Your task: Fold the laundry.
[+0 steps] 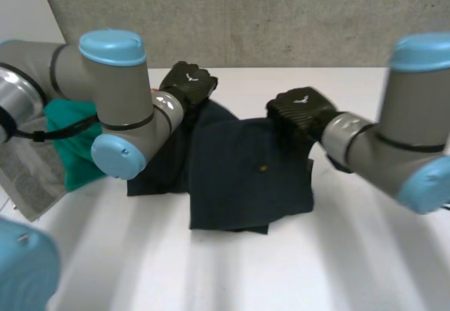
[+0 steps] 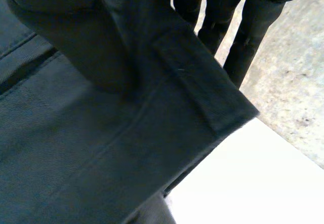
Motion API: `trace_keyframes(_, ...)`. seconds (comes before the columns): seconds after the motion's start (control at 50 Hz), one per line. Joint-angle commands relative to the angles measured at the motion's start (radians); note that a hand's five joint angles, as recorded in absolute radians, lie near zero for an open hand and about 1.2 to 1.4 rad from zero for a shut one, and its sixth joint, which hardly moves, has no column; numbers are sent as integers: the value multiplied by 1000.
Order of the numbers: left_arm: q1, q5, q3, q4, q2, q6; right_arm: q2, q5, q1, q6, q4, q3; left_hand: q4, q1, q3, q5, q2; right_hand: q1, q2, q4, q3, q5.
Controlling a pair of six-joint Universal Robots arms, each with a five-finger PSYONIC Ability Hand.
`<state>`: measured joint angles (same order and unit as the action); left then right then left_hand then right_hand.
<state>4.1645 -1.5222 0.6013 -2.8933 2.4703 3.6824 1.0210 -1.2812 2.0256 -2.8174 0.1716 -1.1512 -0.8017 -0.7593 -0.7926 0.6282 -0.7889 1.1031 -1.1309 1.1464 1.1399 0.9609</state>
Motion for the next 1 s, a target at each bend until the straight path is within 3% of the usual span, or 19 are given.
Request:
trace_keyframes(0.02, 32, -35, -144, 46, 47, -14, -180, -239, 76, 7, -156, 137, 627, 585, 618, -628, 614, -863, 890, -906, -899, -895)
trace_keyframes(0.06, 32, -36, -127, 52, 9, -30, -174, -329, 88, 1, -193, 146, 627, 585, 618, -628, 614, -929, 956, -972, -965, -961)
trace_keyframes(0.12, 39, -38, -40, 57, -95, -70, -125, -377, 91, -11, -211, 131, 627, 585, 618, -628, 614, -929, 956, -972, -965, -961)
trace_keyframes(0.2, 62, -36, 133, 43, -253, -111, 0, -351, 76, -11, -181, 68, 627, 585, 618, -628, 614, -929, 956, -972, -965, -961)
trace_keyframes(0.36, 135, 5, 570, 2, -545, -182, 232, -262, 28, 38, 84, -140, 627, 585, 618, -628, 614, -929, 956, -972, -965, -961)
trace_keyframes(0.44, 180, 74, 731, -11, -588, -234, 293, -254, 30, 59, 149, -267, 442, 400, 433, -443, 429, -774, 801, -817, -810, -806)
trace_keyframes(0.6, 223, 221, 864, 18, -532, -327, 330, -173, 45, 150, 40, -514, 339, 296, 329, -340, 326, -632, 660, -675, -669, -664)
trace_keyframes(0.7, 220, 231, 838, 34, -450, -364, 272, -113, 54, 162, -156, -608, 371, 329, 362, -372, 358, -714, 742, -757, -751, -747)
trace_keyframes(0.84, 178, 229, 723, 71, -321, -438, 125, -110, 67, 194, -475, -621, 512, 469, 503, -513, 499, -829, 857, -872, -866, -861)
trace_keyframes(1.0, 111, 229, 591, 103, -241, -507, -4, -112, 54, 254, -547, -521, 627, 585, 618, -628, 614, -735, 763, -778, -772, -768)
